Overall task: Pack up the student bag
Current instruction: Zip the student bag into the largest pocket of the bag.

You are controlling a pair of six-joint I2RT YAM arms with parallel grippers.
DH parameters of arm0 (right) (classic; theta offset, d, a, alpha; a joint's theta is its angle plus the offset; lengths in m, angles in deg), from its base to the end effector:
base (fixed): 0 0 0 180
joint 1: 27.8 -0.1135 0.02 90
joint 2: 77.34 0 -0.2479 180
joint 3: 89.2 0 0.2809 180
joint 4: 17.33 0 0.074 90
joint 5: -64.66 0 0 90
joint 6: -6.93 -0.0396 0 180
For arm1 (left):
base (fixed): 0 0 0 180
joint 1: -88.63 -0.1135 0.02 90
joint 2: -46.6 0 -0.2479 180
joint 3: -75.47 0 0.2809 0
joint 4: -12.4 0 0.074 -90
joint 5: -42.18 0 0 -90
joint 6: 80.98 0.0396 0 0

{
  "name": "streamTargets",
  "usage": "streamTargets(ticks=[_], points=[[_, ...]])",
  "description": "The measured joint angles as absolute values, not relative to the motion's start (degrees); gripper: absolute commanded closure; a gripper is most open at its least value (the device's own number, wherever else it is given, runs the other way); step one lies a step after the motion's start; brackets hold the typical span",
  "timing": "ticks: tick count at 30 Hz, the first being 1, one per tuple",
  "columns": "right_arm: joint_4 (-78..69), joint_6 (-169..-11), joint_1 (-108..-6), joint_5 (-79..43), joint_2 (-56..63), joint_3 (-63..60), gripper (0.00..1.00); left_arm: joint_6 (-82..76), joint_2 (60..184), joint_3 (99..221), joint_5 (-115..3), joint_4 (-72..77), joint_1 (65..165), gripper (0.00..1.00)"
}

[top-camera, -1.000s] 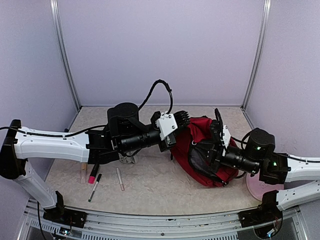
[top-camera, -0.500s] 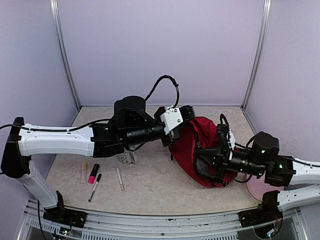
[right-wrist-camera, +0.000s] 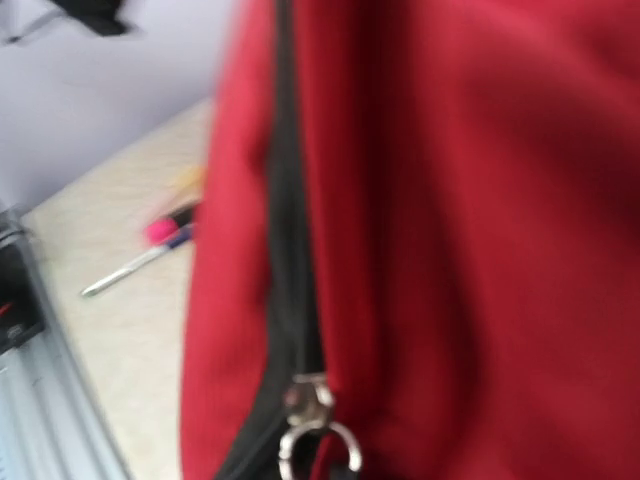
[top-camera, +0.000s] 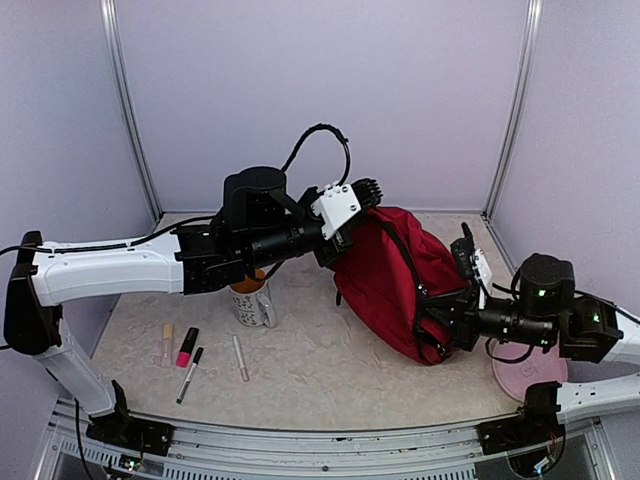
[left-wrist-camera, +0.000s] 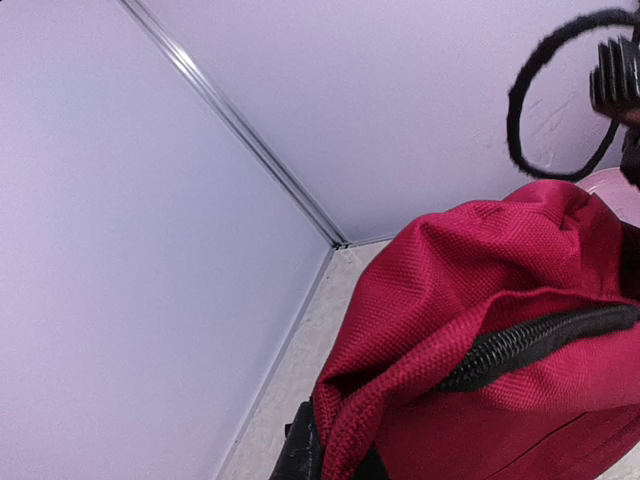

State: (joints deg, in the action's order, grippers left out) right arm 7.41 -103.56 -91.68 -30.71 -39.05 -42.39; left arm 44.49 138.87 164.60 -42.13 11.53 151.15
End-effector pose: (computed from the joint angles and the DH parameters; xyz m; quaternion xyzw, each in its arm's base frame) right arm 0.0967 0.1888 0.2770 -0.2692 0.7527 0.3749 0.4695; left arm 0.1989 -0.3738 0.3379 0.5291 0.5048 -0.1240 0.6707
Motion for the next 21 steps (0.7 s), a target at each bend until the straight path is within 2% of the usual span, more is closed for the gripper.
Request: streamTargets(ticks=[6,11,21], points=[[26.4,-109.8,-91.7,-45.5,-41.0,-27.0,1.0,45.0,139.0,169.0,-40.0,9.3,150.2,1.0],[35.2,-113.5,-91.8,-53.6,-43.4,-21.4,1.0,44.8,139.0,172.4,-41.1,7.8,150.2,1.0],[38.2,-112.2,-92.2,-57.3,-47.7,-19.3,1.0,38.8,139.0,172.5,-50.1,7.2,150.3,1.0]])
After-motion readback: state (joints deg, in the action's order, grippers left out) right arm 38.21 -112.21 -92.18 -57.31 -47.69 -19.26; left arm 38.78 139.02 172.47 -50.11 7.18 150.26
